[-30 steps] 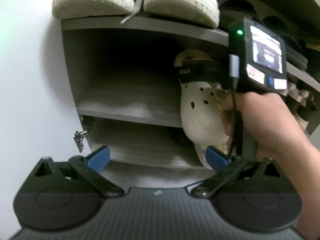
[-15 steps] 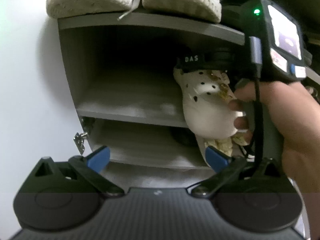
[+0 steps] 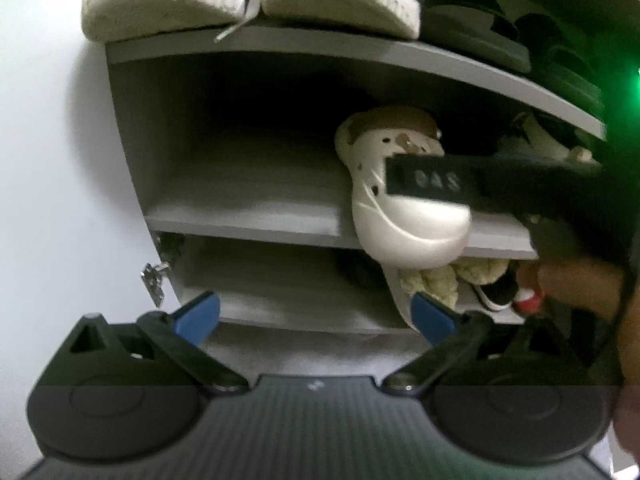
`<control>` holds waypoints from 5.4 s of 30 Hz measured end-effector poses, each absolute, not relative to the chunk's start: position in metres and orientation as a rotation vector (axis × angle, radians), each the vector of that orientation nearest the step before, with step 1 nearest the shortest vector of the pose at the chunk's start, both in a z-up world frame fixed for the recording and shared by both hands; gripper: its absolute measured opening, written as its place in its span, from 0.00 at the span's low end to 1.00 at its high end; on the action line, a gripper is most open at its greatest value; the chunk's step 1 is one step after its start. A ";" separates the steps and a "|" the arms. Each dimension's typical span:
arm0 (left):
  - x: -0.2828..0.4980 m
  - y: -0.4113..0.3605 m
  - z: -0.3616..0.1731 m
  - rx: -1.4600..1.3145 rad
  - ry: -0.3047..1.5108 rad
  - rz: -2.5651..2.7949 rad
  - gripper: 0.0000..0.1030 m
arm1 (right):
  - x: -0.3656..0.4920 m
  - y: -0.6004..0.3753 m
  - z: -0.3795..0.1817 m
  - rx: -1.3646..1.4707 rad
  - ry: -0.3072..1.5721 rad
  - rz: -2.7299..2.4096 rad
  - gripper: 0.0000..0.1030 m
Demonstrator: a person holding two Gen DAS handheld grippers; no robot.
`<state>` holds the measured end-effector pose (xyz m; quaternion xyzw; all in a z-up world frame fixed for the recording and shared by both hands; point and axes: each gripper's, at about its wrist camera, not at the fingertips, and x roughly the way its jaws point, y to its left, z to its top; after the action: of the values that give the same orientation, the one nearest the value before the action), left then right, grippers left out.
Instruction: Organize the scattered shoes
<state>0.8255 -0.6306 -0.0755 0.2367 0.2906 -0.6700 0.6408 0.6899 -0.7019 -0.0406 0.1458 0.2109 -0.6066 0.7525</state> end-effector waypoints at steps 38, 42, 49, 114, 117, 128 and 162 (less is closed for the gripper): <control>0.812 -0.624 -0.087 0.615 0.647 -1.537 1.00 | 0.633 -0.460 -0.378 0.780 0.708 -1.281 0.95; 0.807 -0.620 -0.086 0.621 0.635 -1.540 1.00 | 0.647 -0.473 -0.396 0.762 0.764 -1.336 0.93; 0.799 -0.619 -0.088 0.648 0.613 -1.529 1.00 | 0.649 -0.487 -0.415 0.822 0.744 -1.389 0.98; 0.874 -0.570 0.005 0.231 0.423 -1.405 1.00 | 0.797 -0.723 -0.072 0.624 0.166 -1.139 0.94; 0.881 -0.575 0.002 0.256 0.469 -1.386 1.00 | 0.807 -0.729 -0.073 0.589 0.168 -1.169 0.94; 0.901 -0.571 0.003 0.228 0.573 -1.369 1.00 | 0.836 -0.763 -0.070 0.515 0.266 -1.270 0.94; 0.847 -0.544 0.006 0.303 0.496 -1.493 1.00 | 0.808 -0.846 -0.035 0.536 0.433 -1.342 0.95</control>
<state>0.8465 -0.5438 0.0058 0.1360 0.2223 -0.6692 0.6959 0.8083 -0.8459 -0.0347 0.2433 0.1965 -0.6091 0.7288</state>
